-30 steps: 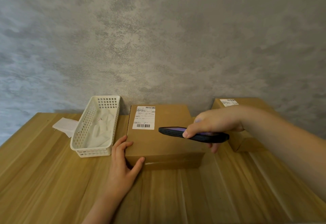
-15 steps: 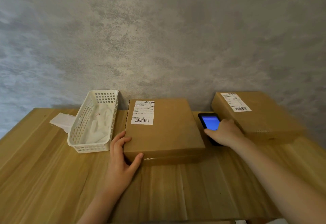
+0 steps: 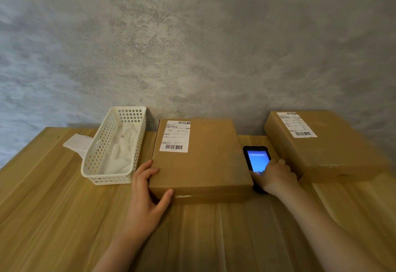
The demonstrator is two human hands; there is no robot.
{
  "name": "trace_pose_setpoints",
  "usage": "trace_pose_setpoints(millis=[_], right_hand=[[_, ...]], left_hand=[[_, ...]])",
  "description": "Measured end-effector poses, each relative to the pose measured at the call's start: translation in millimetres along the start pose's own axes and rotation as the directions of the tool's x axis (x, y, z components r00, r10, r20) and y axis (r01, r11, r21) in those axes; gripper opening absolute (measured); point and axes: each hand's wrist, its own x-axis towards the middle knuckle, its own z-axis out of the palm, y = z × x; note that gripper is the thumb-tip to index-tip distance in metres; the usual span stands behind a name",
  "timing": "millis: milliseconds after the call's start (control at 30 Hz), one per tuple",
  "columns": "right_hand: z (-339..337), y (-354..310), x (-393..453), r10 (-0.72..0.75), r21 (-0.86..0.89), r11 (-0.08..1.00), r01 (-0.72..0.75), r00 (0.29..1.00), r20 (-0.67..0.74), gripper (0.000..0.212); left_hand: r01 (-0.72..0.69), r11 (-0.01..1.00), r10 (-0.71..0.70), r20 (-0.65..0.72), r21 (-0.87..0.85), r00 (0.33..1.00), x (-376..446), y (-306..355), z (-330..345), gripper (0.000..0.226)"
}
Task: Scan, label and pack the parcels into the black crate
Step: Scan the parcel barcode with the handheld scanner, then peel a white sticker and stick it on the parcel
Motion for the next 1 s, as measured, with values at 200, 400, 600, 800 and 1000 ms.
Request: trace_pose_setpoints(millis=[200, 400, 600, 800, 1000], right_hand=[[-37.1, -7.1, 1.3, -0.160, 0.213, 0.958, 0.193, 0.973, -0.165, 0.069], [-77.1, -57.4, -22.0, -0.394, 0.224, 0.851, 0.475, 0.859, -0.328, 0.065], [-78.9, -146.1, -74.2, -0.637, 0.193, 0.694, 0.694, 0.716, -0.285, 0.058], [-65.9, -248.2, -112.6, -0.794, 0.202, 0.546, 0.813, 0.579, -0.185, 0.054], [-43.1, -334.3, -129.6, -0.841, 0.236, 0.498, 0.835, 0.531, -0.104, 0.051]], left_hand=[[0.064, 0.996, -0.064, 0.005, 0.062, 0.998, 2.0, 6.7, -5.7, 0.043], [0.052, 0.990, -0.038, -0.106, 0.132, 0.994, 18.1, 18.5, -25.2, 0.030], [0.204, 0.934, -0.150, -0.194, 0.295, 0.969, 34.2, -13.6, -91.3, 0.024], [0.373, 0.859, -0.306, -0.232, 0.351, 0.923, 69.2, -79.5, -174.1, 0.018], [0.382, 0.899, -0.371, -0.092, 0.214, 0.924, 110.6, -124.6, -215.2, 0.012]])
